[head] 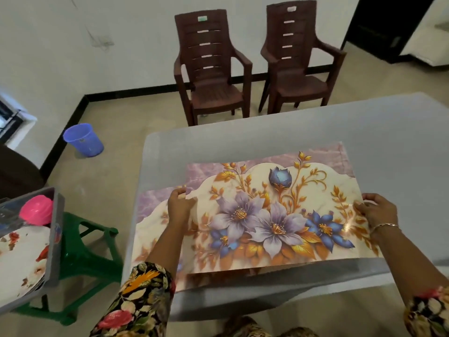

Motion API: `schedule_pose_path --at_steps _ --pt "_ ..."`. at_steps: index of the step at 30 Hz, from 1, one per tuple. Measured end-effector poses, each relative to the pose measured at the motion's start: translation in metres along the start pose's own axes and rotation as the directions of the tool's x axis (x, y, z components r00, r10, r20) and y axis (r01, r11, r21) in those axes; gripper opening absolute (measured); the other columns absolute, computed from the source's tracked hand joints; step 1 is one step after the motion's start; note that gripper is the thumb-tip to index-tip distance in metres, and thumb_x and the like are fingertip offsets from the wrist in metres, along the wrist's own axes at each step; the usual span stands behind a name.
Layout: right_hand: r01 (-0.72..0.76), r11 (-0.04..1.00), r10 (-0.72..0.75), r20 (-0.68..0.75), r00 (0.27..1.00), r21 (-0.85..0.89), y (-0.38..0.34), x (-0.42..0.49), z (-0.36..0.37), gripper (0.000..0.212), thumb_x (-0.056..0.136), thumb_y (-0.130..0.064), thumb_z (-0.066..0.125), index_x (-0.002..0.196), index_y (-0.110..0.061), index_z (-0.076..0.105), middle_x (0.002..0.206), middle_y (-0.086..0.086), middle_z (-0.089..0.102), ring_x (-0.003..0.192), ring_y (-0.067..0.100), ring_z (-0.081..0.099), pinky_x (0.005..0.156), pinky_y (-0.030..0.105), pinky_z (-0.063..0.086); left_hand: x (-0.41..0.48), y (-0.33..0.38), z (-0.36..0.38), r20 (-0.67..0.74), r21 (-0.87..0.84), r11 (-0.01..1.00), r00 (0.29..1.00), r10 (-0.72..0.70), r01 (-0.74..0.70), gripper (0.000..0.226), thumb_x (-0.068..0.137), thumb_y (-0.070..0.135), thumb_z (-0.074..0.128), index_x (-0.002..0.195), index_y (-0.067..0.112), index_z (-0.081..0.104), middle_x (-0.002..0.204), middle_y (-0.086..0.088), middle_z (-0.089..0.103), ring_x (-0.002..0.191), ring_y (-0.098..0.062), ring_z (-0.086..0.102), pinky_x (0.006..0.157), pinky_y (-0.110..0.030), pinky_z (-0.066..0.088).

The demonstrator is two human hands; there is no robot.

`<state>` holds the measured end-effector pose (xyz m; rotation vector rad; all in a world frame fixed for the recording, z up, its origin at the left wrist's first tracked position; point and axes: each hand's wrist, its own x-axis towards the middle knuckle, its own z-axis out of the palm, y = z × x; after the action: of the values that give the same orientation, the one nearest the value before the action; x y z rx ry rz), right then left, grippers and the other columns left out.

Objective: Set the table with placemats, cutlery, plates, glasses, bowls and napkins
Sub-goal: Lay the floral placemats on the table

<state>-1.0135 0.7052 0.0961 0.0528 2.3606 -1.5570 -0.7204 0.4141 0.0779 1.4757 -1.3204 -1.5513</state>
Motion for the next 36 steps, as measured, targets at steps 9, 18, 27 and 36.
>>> schedule_pose_path --at_steps 9,18,27,36 --pt "0.022 0.999 -0.024 -0.060 0.998 -0.035 0.033 0.089 -0.125 0.019 0.079 0.005 0.063 0.078 -0.013 0.059 0.044 -0.006 0.058 0.033 -0.001 0.049 0.044 0.017 0.046 -0.062 -0.009 0.141 0.035 0.047 0.998 0.999 0.037 -0.039 0.032 0.077 -0.010 0.063 0.086 0.020 0.053 0.100 -0.013 0.059 0.088 -0.026 0.055 0.082 -0.042 0.047" --pt "0.118 0.980 -0.140 -0.130 0.981 -0.163 0.045 0.180 -0.256 0.018 0.078 -0.004 0.069 0.094 -0.009 0.063 0.074 0.017 0.060 0.071 0.027 0.057 0.077 0.039 0.049 -0.139 -0.021 0.289 0.011 0.033 0.999 0.999 0.042 -0.042 0.030 0.078 -0.012 0.062 0.104 0.003 0.059 0.115 -0.021 0.061 0.088 -0.024 0.053 0.079 -0.035 0.046" --pt "0.113 0.950 -0.151 -0.112 0.982 -0.292 0.039 0.284 -0.302 0.020 0.081 0.001 0.063 0.100 -0.003 0.065 0.078 0.015 0.059 0.075 0.025 0.055 0.073 0.032 0.043 -0.159 -0.019 0.396 -0.004 -0.010 1.000 1.000 -0.020 0.020 0.033 0.084 -0.007 0.060 0.114 0.003 0.055 0.114 -0.016 0.058 0.099 -0.034 0.057 0.081 -0.038 0.050" --pt "0.118 0.929 -0.145 -0.053 0.988 -0.352 0.037 0.369 -0.323 0.020 0.081 0.001 0.063 0.101 -0.003 0.065 0.078 0.015 0.058 0.075 0.026 0.055 0.074 0.034 0.044 -0.163 -0.029 0.469 -0.074 0.084 0.996 0.997 0.005 0.001 0.029 0.083 -0.003 0.062 0.110 0.005 0.055 0.115 -0.018 0.060 0.101 -0.036 0.059 0.087 -0.045 0.052"
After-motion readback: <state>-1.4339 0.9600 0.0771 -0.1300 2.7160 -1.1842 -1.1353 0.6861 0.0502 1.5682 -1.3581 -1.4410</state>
